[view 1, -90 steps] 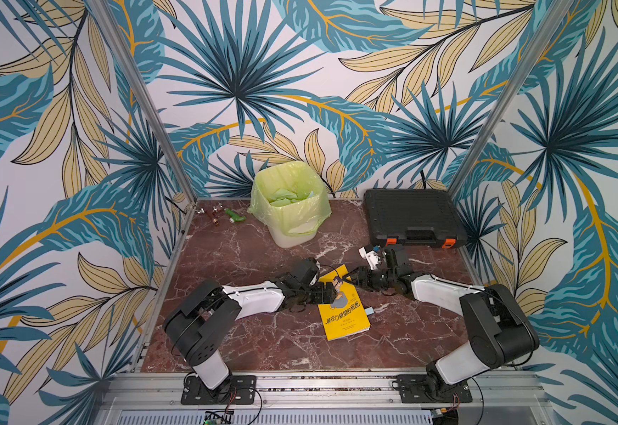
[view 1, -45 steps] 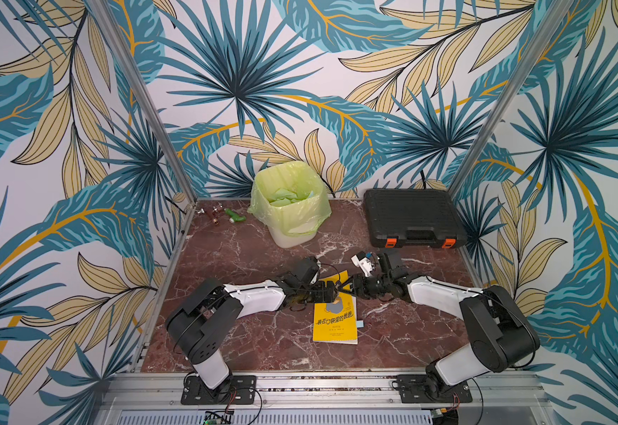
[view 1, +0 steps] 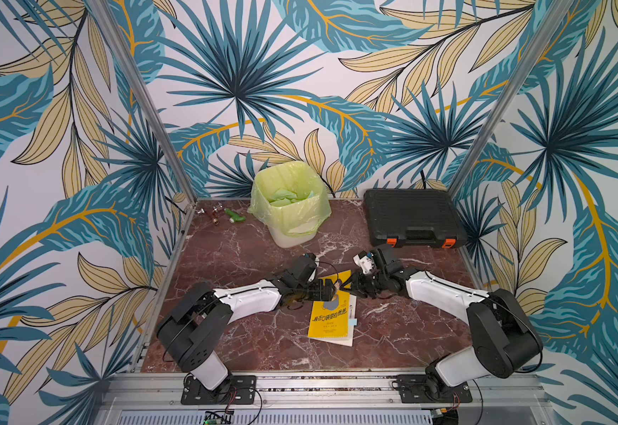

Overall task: Peel off the used sticky note
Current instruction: Open the book at the center of the board.

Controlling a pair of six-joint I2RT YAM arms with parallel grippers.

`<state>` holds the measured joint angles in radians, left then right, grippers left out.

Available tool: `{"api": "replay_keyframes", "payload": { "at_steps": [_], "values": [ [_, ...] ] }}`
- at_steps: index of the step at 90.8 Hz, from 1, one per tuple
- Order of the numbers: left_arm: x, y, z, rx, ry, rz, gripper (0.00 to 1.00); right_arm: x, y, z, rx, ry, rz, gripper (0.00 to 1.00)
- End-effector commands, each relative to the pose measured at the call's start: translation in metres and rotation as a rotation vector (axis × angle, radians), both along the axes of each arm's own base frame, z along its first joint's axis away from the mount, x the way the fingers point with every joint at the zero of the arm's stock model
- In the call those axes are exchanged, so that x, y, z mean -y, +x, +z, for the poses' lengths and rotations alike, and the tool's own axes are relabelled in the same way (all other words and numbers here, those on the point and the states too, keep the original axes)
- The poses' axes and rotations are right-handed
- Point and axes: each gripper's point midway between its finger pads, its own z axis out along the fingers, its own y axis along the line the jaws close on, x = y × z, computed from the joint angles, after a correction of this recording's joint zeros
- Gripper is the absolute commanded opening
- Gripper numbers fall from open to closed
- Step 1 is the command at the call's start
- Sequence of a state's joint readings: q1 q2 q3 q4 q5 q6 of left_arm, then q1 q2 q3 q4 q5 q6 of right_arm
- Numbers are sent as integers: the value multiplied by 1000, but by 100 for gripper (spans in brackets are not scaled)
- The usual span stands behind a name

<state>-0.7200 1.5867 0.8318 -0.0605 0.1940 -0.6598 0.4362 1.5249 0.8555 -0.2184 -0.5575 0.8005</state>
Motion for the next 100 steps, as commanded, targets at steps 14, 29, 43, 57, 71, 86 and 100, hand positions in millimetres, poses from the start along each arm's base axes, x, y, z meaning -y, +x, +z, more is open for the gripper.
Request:
{"api": "replay_keyframes", "payload": {
  "at_steps": [14, 29, 43, 57, 71, 86, 100],
  "values": [
    [-6, -14, 61, 162, 7, -98, 98, 18, 5, 7, -143, -184, -138, 11],
    [-3, -39, 87, 221, 101, -192, 97, 17, 16, 12, -151, -223, -188, 10],
    [4, -50, 96, 213, 117, -200, 97, 12, 26, 17, -140, -228, -194, 10],
    [20, -55, 91, 178, 60, -212, 94, 8, 31, 18, -142, -217, -197, 11],
    [27, -57, 79, 154, 70, -234, 85, 6, 33, 18, -145, -207, -202, 12],
    [30, -59, 71, 136, 90, -249, 82, 4, 33, 15, -151, -203, -202, 12],
    [31, -62, 68, 149, 164, -270, 82, 4, 33, 13, -158, -198, -205, 14]
  ]
}}
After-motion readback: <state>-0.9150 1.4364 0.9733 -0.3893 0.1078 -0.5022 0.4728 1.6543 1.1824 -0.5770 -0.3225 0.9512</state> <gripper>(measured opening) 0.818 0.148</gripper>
